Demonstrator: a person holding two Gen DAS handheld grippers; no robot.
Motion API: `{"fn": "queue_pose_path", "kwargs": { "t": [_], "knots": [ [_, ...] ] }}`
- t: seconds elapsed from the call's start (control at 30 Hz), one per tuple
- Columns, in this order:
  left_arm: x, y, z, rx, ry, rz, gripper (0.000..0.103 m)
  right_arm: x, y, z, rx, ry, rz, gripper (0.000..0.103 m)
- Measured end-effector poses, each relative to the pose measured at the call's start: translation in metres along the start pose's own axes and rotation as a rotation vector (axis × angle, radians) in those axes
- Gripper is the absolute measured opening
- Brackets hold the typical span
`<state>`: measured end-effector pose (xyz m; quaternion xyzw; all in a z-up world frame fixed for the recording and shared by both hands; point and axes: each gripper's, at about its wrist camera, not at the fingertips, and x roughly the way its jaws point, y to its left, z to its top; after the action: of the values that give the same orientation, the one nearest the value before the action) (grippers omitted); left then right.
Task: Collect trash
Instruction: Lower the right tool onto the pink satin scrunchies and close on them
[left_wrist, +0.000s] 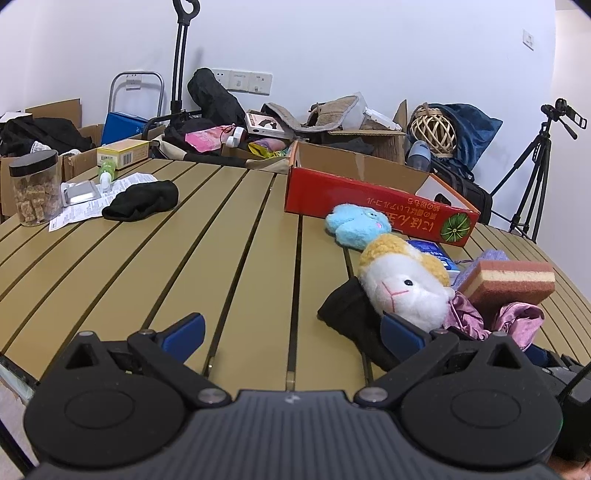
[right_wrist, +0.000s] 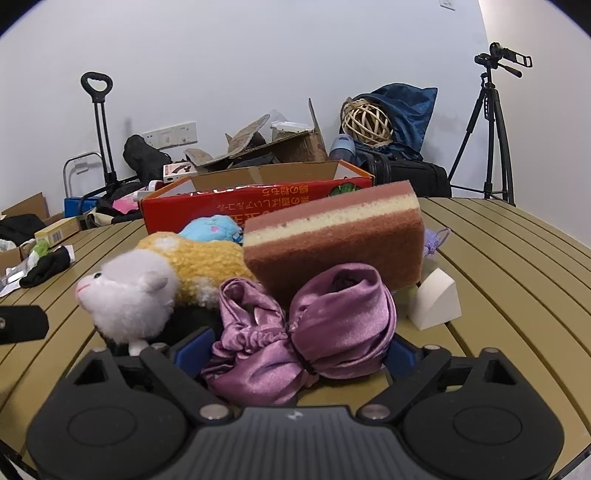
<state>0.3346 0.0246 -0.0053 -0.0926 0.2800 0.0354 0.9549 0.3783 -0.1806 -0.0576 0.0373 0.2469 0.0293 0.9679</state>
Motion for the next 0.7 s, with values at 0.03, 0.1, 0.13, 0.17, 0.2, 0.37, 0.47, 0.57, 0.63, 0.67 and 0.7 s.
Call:
{"fn": "queue_pose_path", "kwargs": {
  "t": [0.03, 0.1, 0.13, 0.17, 0.2, 0.37, 0.47, 0.57, 0.63, 0.67, 0.7],
  "knots": [
    [0.000, 0.000, 0.000, 0.001, 0.000, 0.001, 0.103, 0.000, -0.001, 0.000, 0.004, 0.001, 0.004, 0.088],
    [0.000, 0.000, 0.000, 0.001, 0.000, 0.001, 0.103, -0.002, -0.002, 0.000, 0.012, 0.003, 0.014, 0.080],
    [0.000, 0.000, 0.000, 0.001, 0.000, 0.002, 0.103, -0.003, -0.003, 0.000, 0.014, 0.003, 0.018, 0.077],
    [0.000, 0.000, 0.000, 0.000, 0.001, 0.002, 0.103, -0.004, -0.005, 0.000, 0.018, 0.002, 0.023, 0.072],
    [0.000, 0.000, 0.000, -0.001, 0.001, 0.003, 0.103, -0.005, -0.007, 0.001, 0.028, 0.001, 0.031, 0.068],
    [-0.001, -0.001, 0.000, -0.001, 0.000, 0.002, 0.103, -0.010, -0.014, 0.001, 0.054, 0.000, 0.063, 0.054],
    [-0.001, -0.001, 0.000, 0.000, -0.001, 0.000, 0.103, -0.013, -0.015, 0.002, 0.057, -0.007, 0.076, 0.046],
    [0.000, -0.001, 0.000, 0.000, -0.002, 0.000, 0.103, -0.017, -0.016, 0.002, 0.055, -0.015, 0.082, 0.043],
    [0.000, -0.001, 0.000, -0.001, -0.002, 0.000, 0.103, -0.020, -0.017, 0.002, 0.053, -0.023, 0.083, 0.042],
    [-0.001, -0.002, 0.000, -0.002, -0.003, -0.002, 0.103, -0.022, -0.018, 0.002, 0.053, -0.029, 0.082, 0.042],
    [0.000, -0.002, 0.001, -0.002, -0.003, -0.004, 0.103, -0.024, -0.019, 0.003, 0.055, -0.037, 0.082, 0.042]
  ]
}}
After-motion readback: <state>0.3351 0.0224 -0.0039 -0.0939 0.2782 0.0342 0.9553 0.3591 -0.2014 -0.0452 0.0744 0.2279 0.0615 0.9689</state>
